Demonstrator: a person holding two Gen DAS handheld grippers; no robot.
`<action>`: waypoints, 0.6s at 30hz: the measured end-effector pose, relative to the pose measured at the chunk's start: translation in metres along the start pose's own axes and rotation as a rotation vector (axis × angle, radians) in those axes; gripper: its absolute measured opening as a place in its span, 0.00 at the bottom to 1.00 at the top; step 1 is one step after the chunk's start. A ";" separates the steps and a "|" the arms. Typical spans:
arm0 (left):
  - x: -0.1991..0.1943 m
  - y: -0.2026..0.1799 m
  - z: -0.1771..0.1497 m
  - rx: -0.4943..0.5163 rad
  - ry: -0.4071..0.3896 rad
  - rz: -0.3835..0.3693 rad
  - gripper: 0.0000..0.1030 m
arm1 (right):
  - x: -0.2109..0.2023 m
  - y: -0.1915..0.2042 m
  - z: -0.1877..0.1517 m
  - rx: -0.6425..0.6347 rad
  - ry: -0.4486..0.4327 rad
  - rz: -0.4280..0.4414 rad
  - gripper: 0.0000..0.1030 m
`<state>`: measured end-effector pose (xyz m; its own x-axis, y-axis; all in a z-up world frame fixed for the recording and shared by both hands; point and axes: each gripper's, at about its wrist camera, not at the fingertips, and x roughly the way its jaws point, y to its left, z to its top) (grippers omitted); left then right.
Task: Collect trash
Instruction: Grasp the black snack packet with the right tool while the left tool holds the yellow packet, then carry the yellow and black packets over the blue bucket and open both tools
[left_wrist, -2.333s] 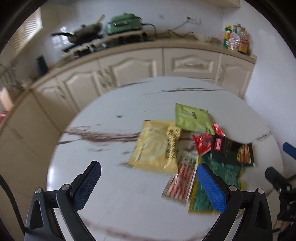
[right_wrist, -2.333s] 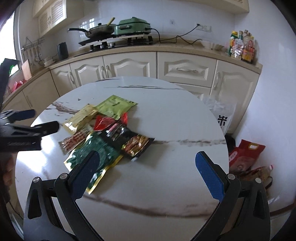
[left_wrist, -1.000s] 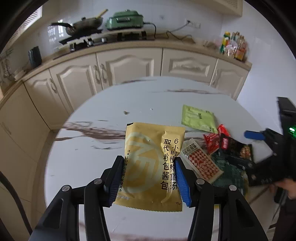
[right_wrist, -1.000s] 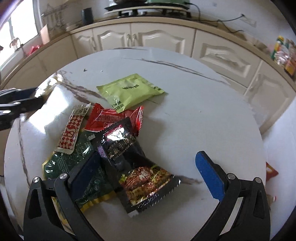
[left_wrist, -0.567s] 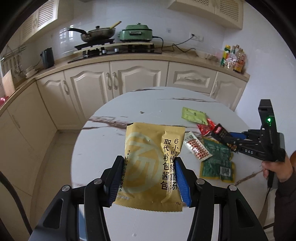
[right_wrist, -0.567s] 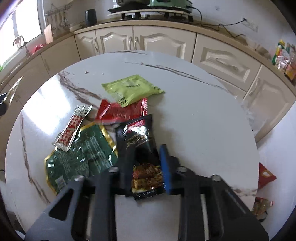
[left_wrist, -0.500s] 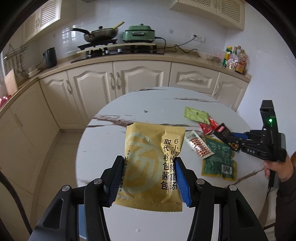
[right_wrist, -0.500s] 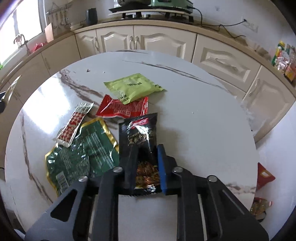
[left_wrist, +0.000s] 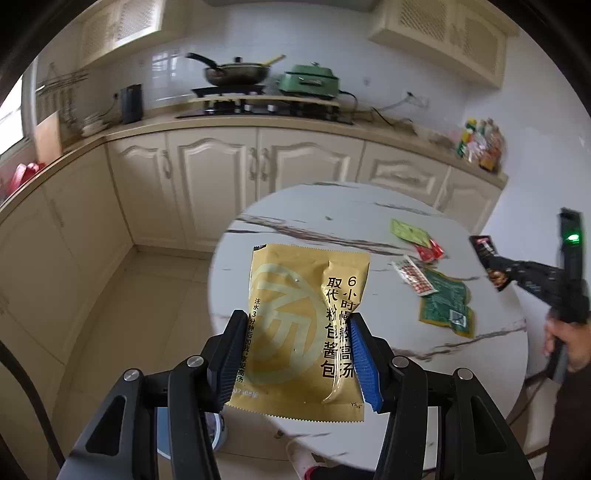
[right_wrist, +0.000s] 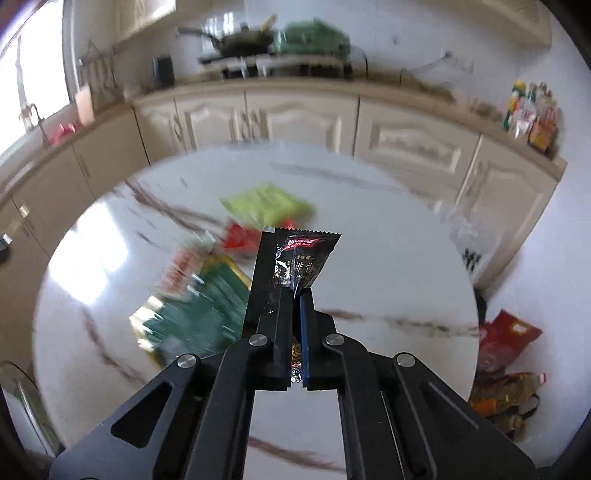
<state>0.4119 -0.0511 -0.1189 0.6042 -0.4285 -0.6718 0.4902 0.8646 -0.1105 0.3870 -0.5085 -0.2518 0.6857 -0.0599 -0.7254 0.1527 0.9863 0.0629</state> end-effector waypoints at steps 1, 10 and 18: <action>-0.007 0.010 -0.003 -0.014 -0.004 0.000 0.49 | -0.008 0.009 0.004 -0.010 -0.013 0.018 0.04; -0.053 0.105 -0.044 -0.130 -0.016 0.145 0.49 | -0.048 0.204 0.043 -0.219 -0.153 0.344 0.04; -0.041 0.201 -0.101 -0.262 0.111 0.316 0.49 | 0.012 0.401 0.023 -0.383 -0.041 0.554 0.04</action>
<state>0.4223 0.1663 -0.1879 0.6207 -0.1135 -0.7758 0.1073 0.9925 -0.0593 0.4732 -0.1171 -0.2196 0.6174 0.4723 -0.6291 -0.4874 0.8574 0.1653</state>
